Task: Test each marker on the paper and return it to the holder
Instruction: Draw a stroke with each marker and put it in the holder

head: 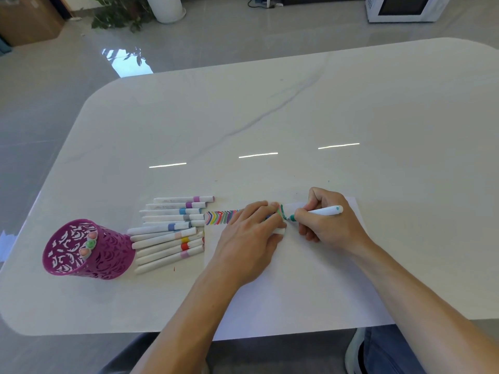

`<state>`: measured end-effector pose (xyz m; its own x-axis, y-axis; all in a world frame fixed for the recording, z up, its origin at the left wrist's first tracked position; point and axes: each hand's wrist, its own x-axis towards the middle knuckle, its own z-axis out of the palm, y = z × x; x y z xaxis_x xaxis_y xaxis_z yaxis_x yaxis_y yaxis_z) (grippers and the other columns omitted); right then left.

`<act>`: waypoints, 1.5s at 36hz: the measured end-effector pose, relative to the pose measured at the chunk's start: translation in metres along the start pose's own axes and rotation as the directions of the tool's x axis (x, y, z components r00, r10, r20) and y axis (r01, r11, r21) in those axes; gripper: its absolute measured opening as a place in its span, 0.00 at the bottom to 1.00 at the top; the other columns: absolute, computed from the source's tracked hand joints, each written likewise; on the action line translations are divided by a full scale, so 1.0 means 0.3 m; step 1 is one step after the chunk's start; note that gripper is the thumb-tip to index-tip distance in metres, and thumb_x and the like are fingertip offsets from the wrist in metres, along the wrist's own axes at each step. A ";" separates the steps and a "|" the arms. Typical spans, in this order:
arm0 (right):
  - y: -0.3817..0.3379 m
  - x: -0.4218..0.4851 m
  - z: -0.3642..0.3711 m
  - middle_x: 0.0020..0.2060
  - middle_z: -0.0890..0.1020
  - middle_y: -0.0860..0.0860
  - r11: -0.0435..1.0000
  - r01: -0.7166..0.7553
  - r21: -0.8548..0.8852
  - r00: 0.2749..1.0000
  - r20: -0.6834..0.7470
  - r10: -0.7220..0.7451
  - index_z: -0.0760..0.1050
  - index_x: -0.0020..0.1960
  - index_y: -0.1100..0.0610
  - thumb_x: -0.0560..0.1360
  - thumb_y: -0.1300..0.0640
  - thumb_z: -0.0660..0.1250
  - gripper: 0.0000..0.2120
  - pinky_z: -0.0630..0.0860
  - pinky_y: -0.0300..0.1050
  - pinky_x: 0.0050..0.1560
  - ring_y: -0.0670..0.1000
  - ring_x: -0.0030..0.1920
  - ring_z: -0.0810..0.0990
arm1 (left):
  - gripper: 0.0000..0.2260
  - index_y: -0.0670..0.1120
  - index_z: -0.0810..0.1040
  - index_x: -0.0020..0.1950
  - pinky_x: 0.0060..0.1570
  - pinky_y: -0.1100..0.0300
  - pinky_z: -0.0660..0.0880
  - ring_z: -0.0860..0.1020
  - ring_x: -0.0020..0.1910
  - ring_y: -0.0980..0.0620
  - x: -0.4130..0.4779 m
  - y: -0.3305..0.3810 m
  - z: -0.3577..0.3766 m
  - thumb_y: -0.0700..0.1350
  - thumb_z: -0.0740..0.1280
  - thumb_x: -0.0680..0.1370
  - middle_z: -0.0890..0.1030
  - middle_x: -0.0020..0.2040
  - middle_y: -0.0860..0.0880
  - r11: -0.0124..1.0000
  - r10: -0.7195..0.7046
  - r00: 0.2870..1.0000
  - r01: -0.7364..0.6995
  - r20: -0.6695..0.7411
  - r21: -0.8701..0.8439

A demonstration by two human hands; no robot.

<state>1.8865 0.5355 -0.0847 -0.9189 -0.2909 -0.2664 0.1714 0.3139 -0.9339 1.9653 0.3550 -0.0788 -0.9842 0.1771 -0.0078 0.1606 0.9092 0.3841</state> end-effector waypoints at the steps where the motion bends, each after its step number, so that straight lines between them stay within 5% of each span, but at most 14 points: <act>1: 0.000 0.000 0.000 0.27 0.83 0.58 1.000 0.001 -0.004 1.000 -0.001 -0.001 0.67 0.33 0.52 0.60 0.48 0.69 0.13 0.72 0.40 0.24 0.51 0.25 0.78 | 0.10 0.53 0.78 0.61 0.71 0.55 0.63 0.63 0.75 0.53 0.000 0.000 0.000 0.50 0.64 0.82 0.72 0.72 0.57 1.000 0.000 1.000 0.000 -0.002 -0.001; 10: 0.004 -0.001 -0.007 0.26 0.83 0.57 1.000 0.009 -0.014 1.000 0.015 -0.009 0.66 0.35 0.54 0.64 0.53 0.69 0.12 0.71 0.39 0.24 0.51 0.24 0.77 | 0.09 0.51 0.80 0.60 0.70 0.55 0.65 0.66 0.74 0.51 0.000 -0.001 0.011 0.47 0.66 0.80 0.74 0.70 0.56 0.999 -0.002 0.999 0.000 -0.041 -0.047; 19: -0.028 -0.020 -0.039 0.30 0.83 0.59 0.967 0.065 0.245 0.995 -0.090 -0.044 0.70 0.39 0.57 0.70 0.60 0.69 0.07 0.71 0.44 0.26 0.55 0.27 0.76 | 0.09 0.52 0.82 0.59 0.71 0.65 0.59 0.65 0.72 0.60 0.003 -0.004 -0.012 0.48 0.68 0.80 0.73 0.72 0.60 0.948 -0.130 0.991 0.122 -0.006 -0.294; 24: -0.090 -0.053 -0.059 0.32 0.83 0.57 0.952 0.118 0.282 0.988 -0.133 -0.083 0.75 0.44 0.56 0.71 0.58 0.71 0.05 0.73 0.43 0.29 0.54 0.29 0.77 | 0.08 0.53 0.80 0.58 0.57 0.80 0.62 0.73 0.61 0.64 0.007 -0.009 -0.037 0.49 0.67 0.80 0.72 0.70 0.65 0.903 -0.211 0.977 0.195 0.000 -0.382; 32: -0.143 -0.109 -0.074 0.35 0.85 0.50 0.969 0.173 0.176 0.976 -0.160 -0.145 0.86 0.47 0.53 0.76 0.59 0.75 0.03 0.78 0.39 0.36 0.50 0.34 0.82 | 0.07 0.57 0.80 0.57 0.50 0.71 0.70 0.77 0.53 0.63 0.007 -0.013 -0.073 0.50 0.66 0.81 0.80 0.52 0.63 0.857 -0.308 0.936 0.195 -0.171 -0.476; 38: -0.189 -0.121 -0.059 0.38 0.87 0.54 0.959 0.141 0.247 0.984 -0.138 -0.109 0.85 0.49 0.59 0.82 0.56 0.68 0.09 0.81 0.43 0.37 0.53 0.36 0.84 | 0.09 0.58 0.82 0.59 0.47 0.57 0.79 0.81 0.42 0.58 -0.010 0.004 -0.102 0.50 0.65 0.82 0.82 0.40 0.58 0.759 -0.374 0.920 0.230 -0.119 -0.609; 48: -0.212 -0.128 -0.025 0.39 0.87 0.56 0.946 0.226 0.230 0.973 -0.102 -0.208 0.78 0.48 0.61 0.82 0.57 0.67 0.08 0.82 0.44 0.39 0.57 0.36 0.86 | 0.06 0.53 0.80 0.55 0.52 0.46 0.80 0.83 0.42 0.55 -0.021 0.035 -0.120 0.44 0.65 0.82 0.85 0.44 0.58 0.661 -0.383 0.923 0.239 -0.046 -0.712; 54: -0.207 -0.126 -0.012 0.37 0.86 0.58 0.957 0.189 0.220 0.982 -0.060 -0.180 0.78 0.48 0.64 0.82 0.61 0.67 0.07 0.81 0.43 0.37 0.56 0.36 0.85 | 0.08 0.58 0.79 0.54 0.49 0.54 0.80 0.83 0.43 0.60 -0.025 0.054 -0.123 0.45 0.64 0.83 0.85 0.44 0.62 0.706 -0.333 0.942 0.214 -0.049 -0.675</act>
<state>1.9094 0.5302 -0.0159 -0.9544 -0.2879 -0.0791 0.0685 0.0469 -0.9965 1.9724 0.3546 -0.0385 -0.9839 -0.1545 -0.0901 -0.1485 0.4249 0.8929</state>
